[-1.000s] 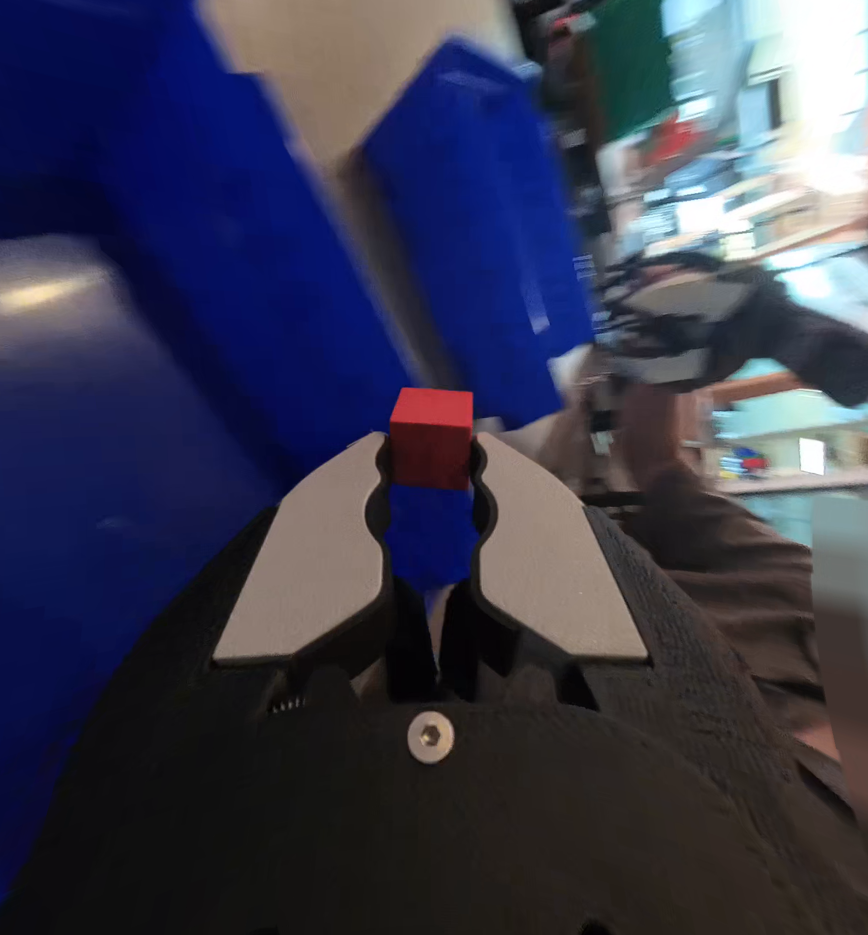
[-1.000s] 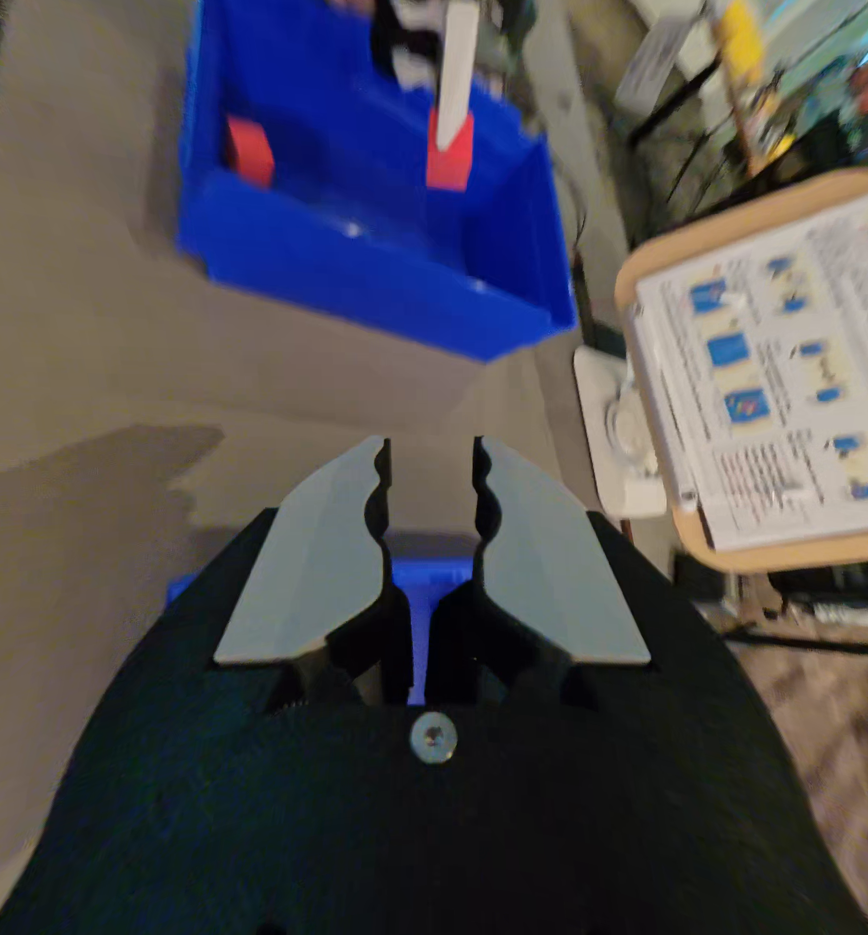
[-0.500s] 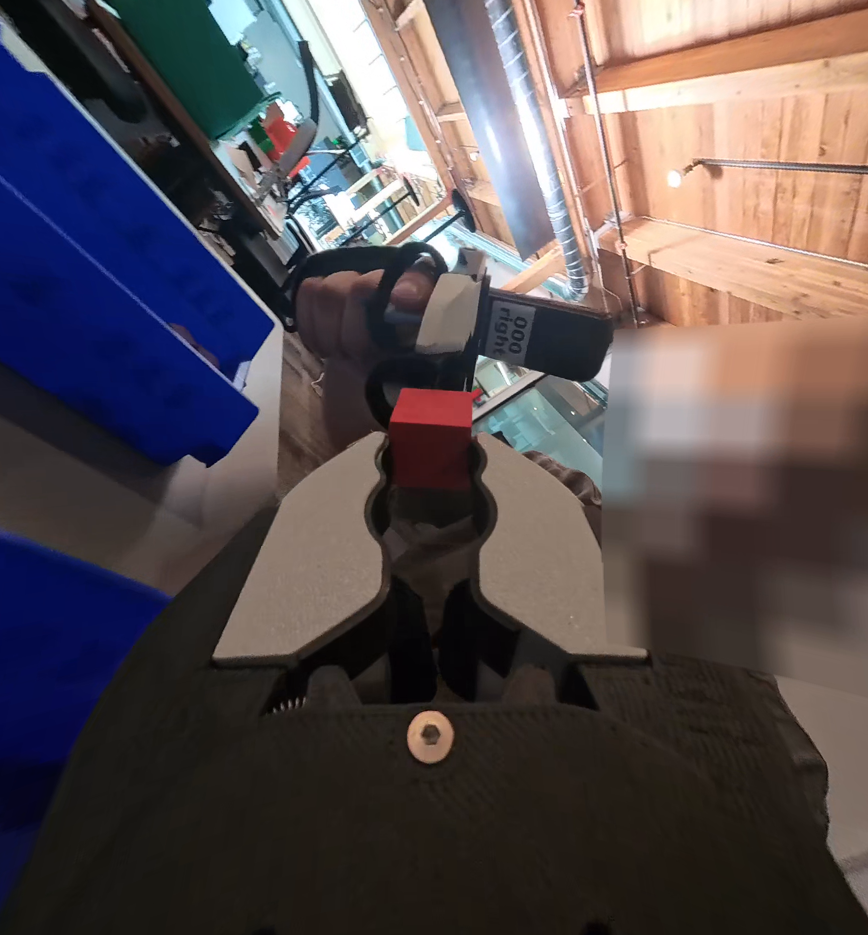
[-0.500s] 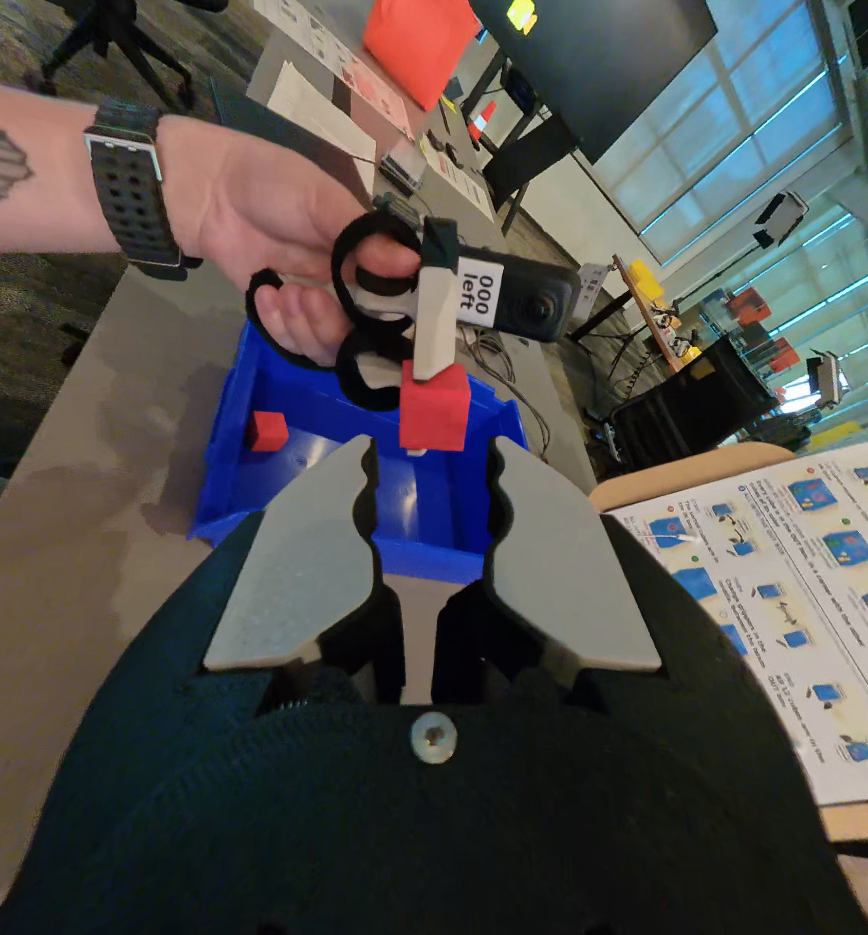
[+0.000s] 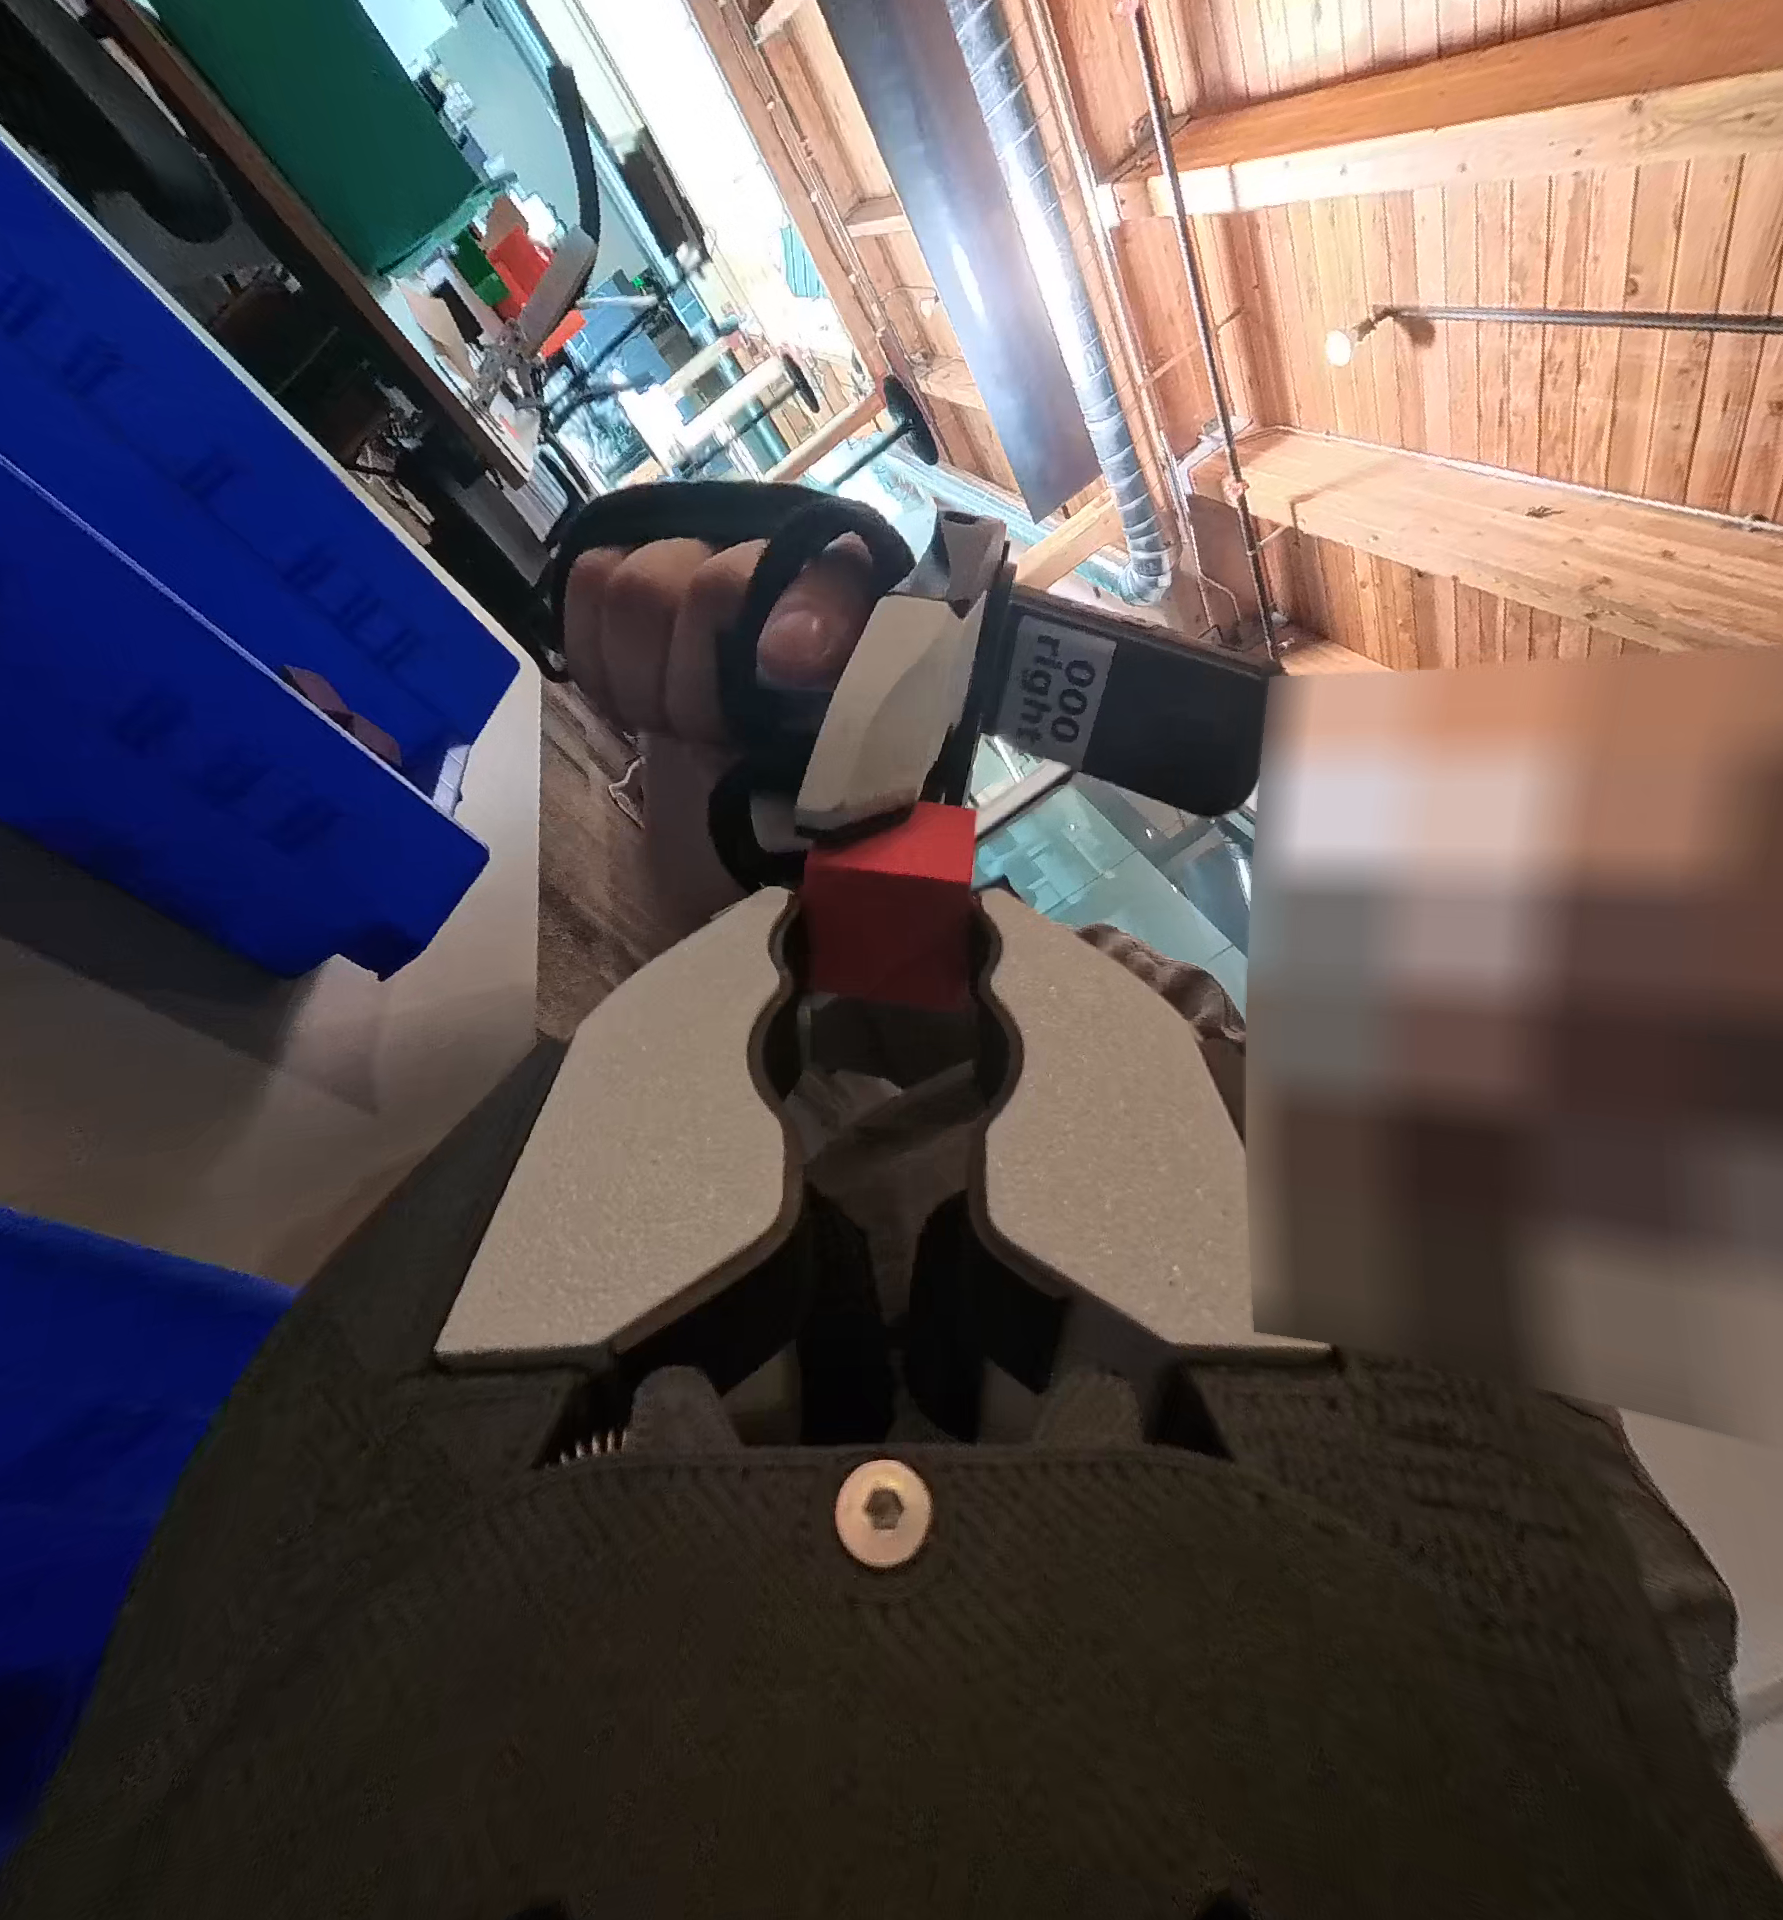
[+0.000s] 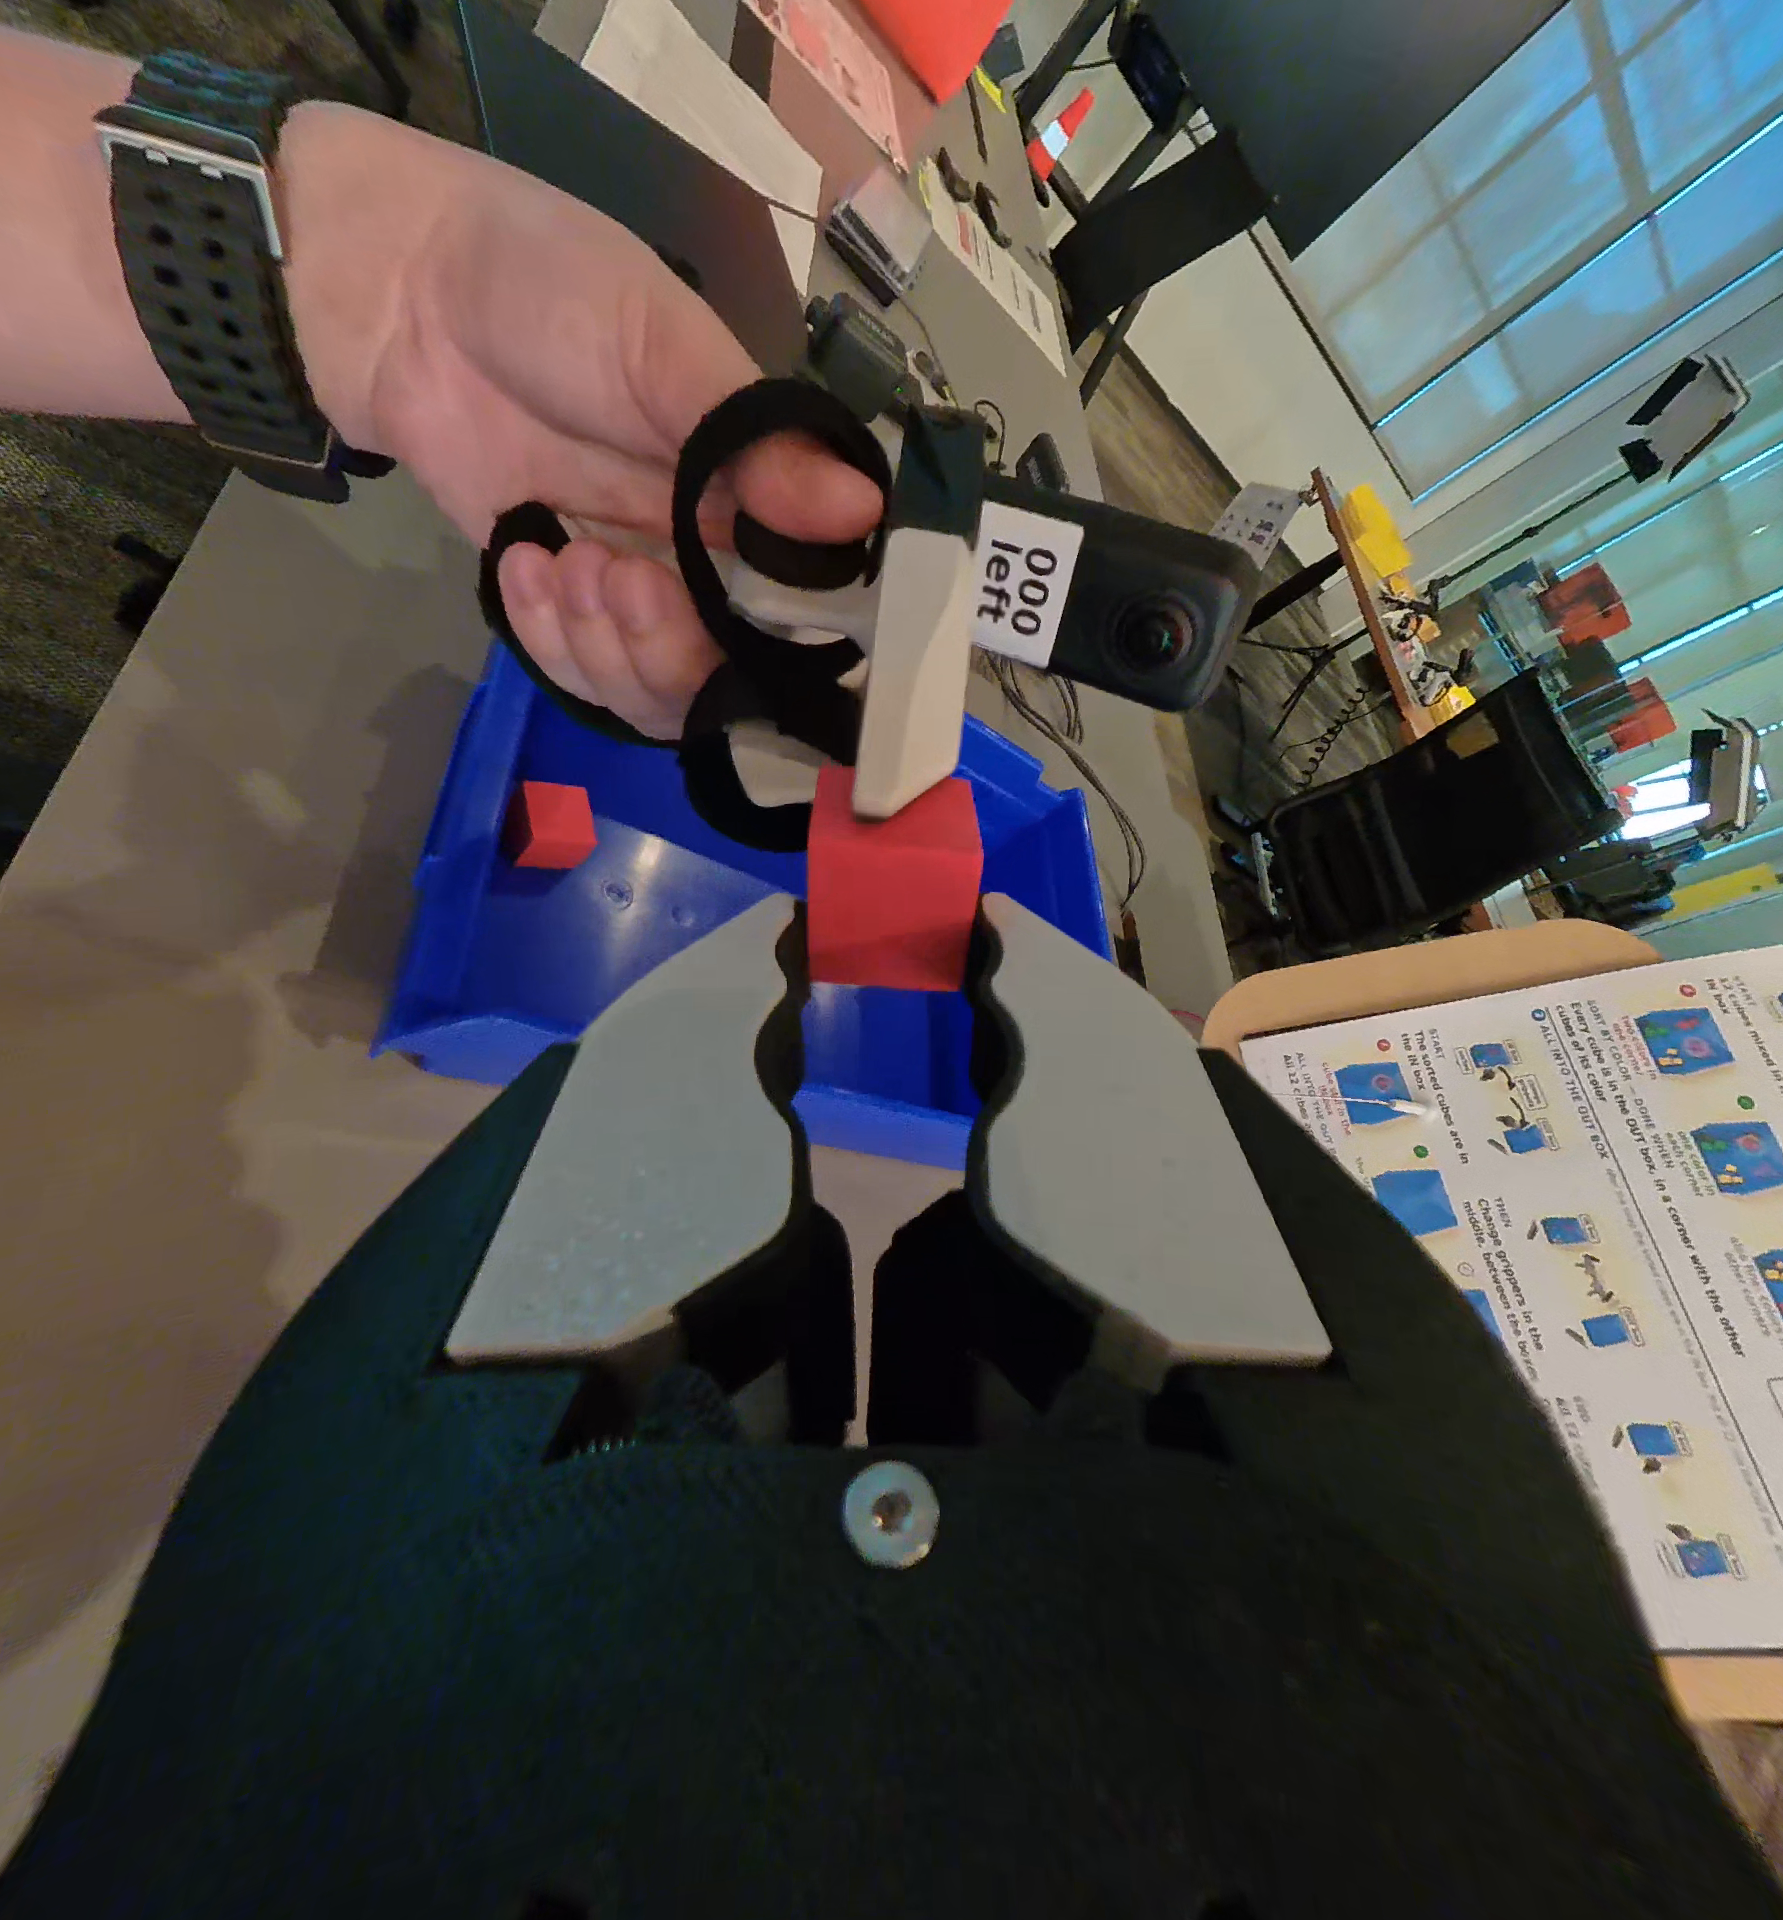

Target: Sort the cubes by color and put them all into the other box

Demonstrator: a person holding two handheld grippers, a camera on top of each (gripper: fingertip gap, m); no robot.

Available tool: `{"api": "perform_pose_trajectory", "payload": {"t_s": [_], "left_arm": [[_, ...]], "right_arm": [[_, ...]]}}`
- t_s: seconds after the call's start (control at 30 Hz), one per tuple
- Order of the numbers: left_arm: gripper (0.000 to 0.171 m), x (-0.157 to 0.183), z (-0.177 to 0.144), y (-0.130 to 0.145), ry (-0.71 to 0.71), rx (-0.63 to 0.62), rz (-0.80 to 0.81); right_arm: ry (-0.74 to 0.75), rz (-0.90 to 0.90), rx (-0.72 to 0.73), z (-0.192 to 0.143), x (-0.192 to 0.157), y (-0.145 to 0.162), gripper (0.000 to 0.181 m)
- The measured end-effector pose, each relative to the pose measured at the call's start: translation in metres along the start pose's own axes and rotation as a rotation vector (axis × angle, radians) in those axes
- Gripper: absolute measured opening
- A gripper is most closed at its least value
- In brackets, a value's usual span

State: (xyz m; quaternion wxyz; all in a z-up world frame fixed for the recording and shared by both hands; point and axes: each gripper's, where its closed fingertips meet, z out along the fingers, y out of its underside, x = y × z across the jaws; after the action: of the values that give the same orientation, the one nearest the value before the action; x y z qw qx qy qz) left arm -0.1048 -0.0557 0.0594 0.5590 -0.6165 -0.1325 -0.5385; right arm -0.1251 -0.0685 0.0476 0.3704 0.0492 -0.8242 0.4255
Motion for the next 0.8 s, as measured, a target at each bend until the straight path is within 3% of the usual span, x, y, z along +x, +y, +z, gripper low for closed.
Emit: {"api": "perform_pose_trajectory", "payload": {"t_s": [0.03, 0.1, 0.2, 0.27, 0.37, 0.47, 0.6, 0.8], "left_arm": [[0.033, 0.001, -0.001, -0.004, 0.006, 0.027, 0.005], [0.046, 0.002, -0.007, -0.012, -0.006, 0.073, 0.017], [0.046, -0.001, -0.022, -0.017, -0.119, 0.101, 0.051], [0.041, -0.012, -0.038, -0.014, -0.293, 0.087, 0.082], [0.038, -0.021, -0.062, -0.005, -0.510, 0.061, 0.120], [0.036, -0.017, -0.070, 0.005, -0.548, 0.053, 0.134], [0.033, -0.019, -0.075, 0.011, -0.574, 0.045, 0.131], [0.032, -0.028, -0.076, 0.017, -0.598, 0.008, 0.118]], "right_arm": [[0.002, -0.003, -0.005, -0.003, 0.001, 0.001, 0.028], [-0.002, -0.003, -0.019, -0.010, 0.005, 0.003, 0.028], [-0.003, -0.054, -0.141, -0.030, 0.013, 0.027, 0.028], [-0.037, -0.066, -0.297, -0.054, 0.020, 0.064, 0.028], [-0.150, -0.030, -0.622, -0.103, 0.028, 0.145, 0.028], [-0.288, 0.061, -0.925, -0.155, 0.025, 0.229, 0.028], [-0.378, 0.149, -1.178, -0.199, 0.017, 0.314, 0.028], [-0.417, 0.246, -1.257, -0.199, 0.005, 0.368, 0.029]]}}
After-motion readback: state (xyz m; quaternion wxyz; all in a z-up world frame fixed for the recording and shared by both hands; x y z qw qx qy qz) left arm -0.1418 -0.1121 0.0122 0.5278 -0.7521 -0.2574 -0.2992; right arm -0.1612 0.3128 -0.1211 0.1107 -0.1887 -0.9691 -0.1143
